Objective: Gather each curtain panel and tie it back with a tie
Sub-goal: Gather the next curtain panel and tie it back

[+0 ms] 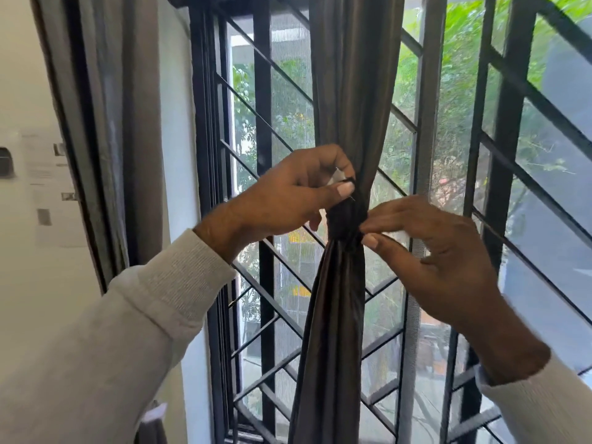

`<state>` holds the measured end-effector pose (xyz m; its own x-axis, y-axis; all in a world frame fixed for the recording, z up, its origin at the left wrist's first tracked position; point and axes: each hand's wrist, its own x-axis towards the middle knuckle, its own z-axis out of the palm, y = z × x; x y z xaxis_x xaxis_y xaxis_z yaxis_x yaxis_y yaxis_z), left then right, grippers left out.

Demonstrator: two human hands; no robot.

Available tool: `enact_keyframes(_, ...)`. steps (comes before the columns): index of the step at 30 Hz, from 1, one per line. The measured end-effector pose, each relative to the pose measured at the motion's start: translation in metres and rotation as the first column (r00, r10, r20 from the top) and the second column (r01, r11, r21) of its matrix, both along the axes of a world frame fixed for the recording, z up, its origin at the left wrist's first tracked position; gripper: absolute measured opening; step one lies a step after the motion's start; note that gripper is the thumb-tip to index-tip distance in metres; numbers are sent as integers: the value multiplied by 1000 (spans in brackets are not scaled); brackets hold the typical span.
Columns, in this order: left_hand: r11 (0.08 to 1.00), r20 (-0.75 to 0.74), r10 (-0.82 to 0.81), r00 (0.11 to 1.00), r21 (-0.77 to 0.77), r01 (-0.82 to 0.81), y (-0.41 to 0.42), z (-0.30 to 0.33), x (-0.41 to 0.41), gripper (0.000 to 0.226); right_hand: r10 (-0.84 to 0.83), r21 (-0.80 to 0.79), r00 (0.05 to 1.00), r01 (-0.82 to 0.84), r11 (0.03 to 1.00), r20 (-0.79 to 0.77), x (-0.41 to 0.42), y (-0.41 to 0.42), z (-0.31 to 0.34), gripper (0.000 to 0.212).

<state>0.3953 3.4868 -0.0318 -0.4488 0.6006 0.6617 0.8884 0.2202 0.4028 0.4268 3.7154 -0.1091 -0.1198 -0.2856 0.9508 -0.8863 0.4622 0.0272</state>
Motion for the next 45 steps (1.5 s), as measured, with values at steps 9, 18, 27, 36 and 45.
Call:
enact_keyframes(9,985,100,-102,990,-129,114,-12,0,9,14,-61,-26,971,69,997,232,-17,-4,10,43)
enact_keyframes(18,985,-113,-87,990,-161,68,-16,-12,9,11,-362,-24,878,374,927,-312,-29,-3,6,18)
enact_keyframes(27,997,-161,-72,984,-51,64,-10,-31,-1,13,-261,-205,962,240,949,-81,-32,-20,-16,38)
enact_keyframes(36,1000,-167,2,986,6,-1,-17,-42,-14,8,-97,20,956,95,995,279,-25,8,23,25)
enact_keyframes(45,1000,-311,-5,950,5,7,-16,-51,-13,8,-53,224,859,-73,972,510,-15,34,57,23)
